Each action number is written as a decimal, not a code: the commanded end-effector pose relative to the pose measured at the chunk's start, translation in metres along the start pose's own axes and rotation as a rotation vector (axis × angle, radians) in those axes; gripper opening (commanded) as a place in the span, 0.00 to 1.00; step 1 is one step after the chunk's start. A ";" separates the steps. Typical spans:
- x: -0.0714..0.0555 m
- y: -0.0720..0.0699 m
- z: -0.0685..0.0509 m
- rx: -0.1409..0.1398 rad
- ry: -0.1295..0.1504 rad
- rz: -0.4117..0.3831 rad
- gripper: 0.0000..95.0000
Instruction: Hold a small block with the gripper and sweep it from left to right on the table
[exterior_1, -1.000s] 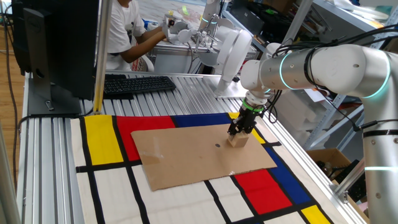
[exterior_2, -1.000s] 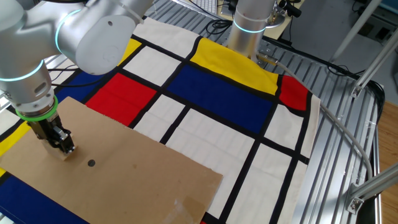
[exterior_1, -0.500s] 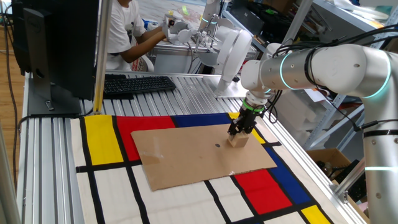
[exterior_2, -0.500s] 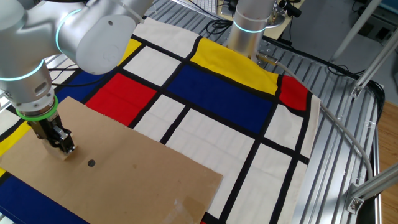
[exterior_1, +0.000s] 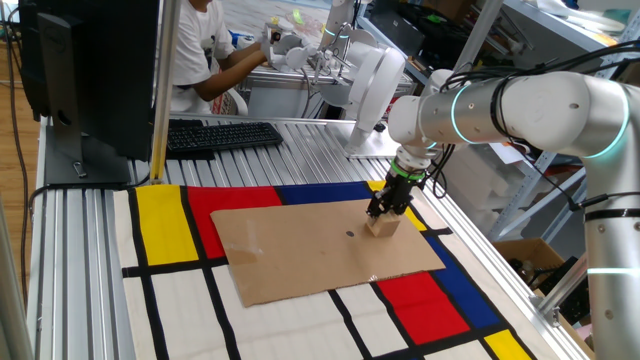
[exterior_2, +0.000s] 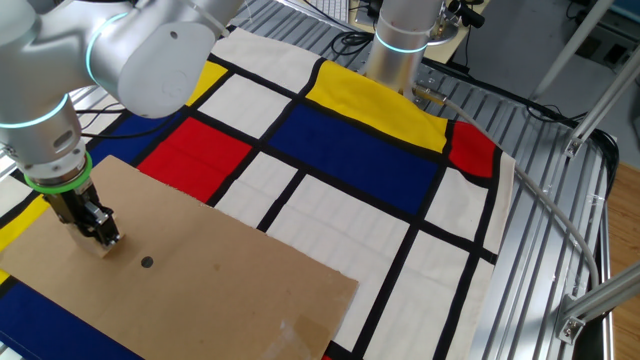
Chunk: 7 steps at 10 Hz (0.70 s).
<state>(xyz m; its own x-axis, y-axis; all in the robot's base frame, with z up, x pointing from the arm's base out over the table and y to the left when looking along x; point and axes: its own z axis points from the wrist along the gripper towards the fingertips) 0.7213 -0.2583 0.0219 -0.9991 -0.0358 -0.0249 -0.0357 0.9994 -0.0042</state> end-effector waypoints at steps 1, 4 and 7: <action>0.000 0.000 0.000 -0.011 -0.002 0.001 0.00; 0.000 0.000 0.000 -0.014 -0.005 -0.001 0.00; 0.000 0.000 0.000 0.001 -0.013 -0.006 0.00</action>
<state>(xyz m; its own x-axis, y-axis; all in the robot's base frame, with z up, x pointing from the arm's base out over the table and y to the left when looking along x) 0.7220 -0.2583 0.0224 -0.9991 -0.0332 -0.0272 -0.0334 0.9994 0.0051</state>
